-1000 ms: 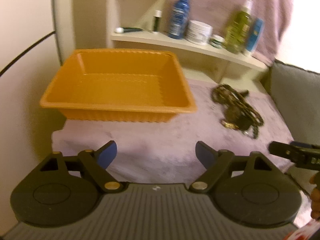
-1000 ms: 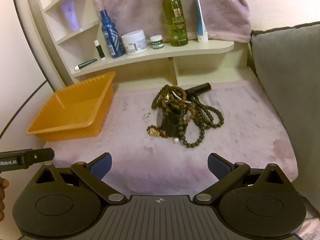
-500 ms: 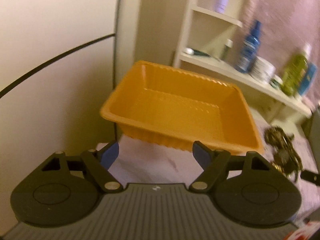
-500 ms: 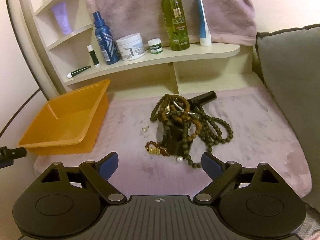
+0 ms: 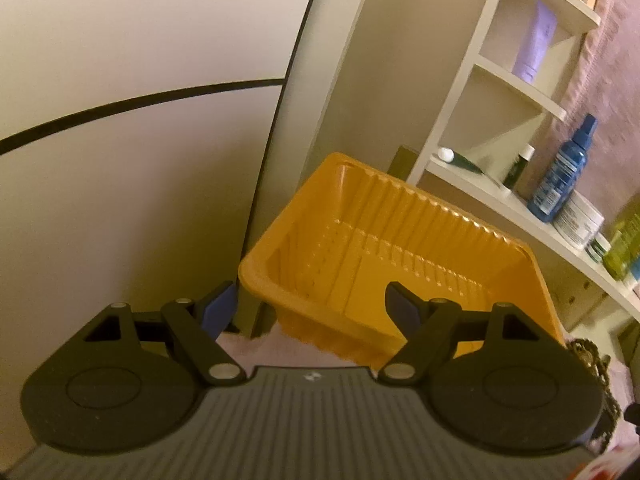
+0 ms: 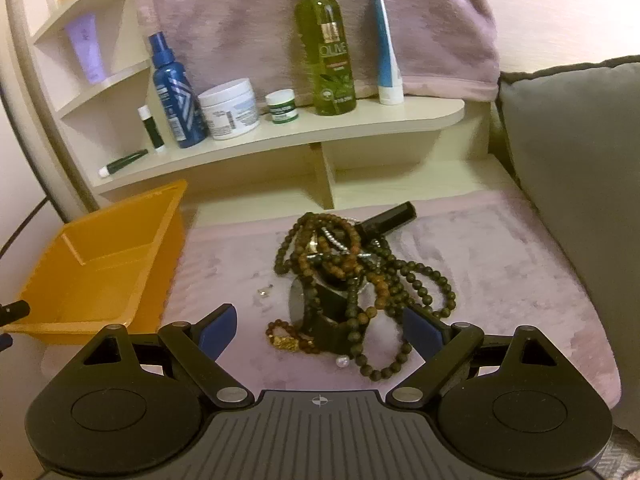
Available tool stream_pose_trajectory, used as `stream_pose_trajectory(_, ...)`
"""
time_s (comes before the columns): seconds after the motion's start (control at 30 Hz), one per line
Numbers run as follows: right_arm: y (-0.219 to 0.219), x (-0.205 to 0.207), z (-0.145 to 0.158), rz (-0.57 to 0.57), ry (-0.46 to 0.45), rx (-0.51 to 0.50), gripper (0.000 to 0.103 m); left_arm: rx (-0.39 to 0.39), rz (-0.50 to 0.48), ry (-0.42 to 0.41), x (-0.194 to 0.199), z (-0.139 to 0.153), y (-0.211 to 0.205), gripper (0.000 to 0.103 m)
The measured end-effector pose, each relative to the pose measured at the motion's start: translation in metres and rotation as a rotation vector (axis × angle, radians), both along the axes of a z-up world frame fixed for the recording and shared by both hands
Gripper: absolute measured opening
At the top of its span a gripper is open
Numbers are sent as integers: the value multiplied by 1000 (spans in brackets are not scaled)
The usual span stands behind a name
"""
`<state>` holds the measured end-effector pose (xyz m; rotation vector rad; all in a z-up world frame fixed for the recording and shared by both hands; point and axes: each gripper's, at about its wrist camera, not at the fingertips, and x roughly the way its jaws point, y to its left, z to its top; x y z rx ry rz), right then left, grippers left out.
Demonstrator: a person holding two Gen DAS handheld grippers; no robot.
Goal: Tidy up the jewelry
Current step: 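Grip the orange tray rim with the left tool while the right tool grasps a small silver earring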
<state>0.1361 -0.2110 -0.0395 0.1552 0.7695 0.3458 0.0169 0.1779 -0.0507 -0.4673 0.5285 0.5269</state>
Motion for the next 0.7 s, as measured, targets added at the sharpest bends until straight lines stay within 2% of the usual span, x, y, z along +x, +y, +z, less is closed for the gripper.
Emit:
stream_pose_trajectory(0.4,-6,13,-13,-41,41,-27,90,79,39,-32,31,-21,3,66)
stream_pose_trajectory(0.53,-7,14,-15,-47,49,-30,90,86,40,-23,36,-25,4,47)
stream_pose_trajectory(0.7,-6,11,-14,-36,48,-20,90,120,55,-27,34,-21,-1,37)
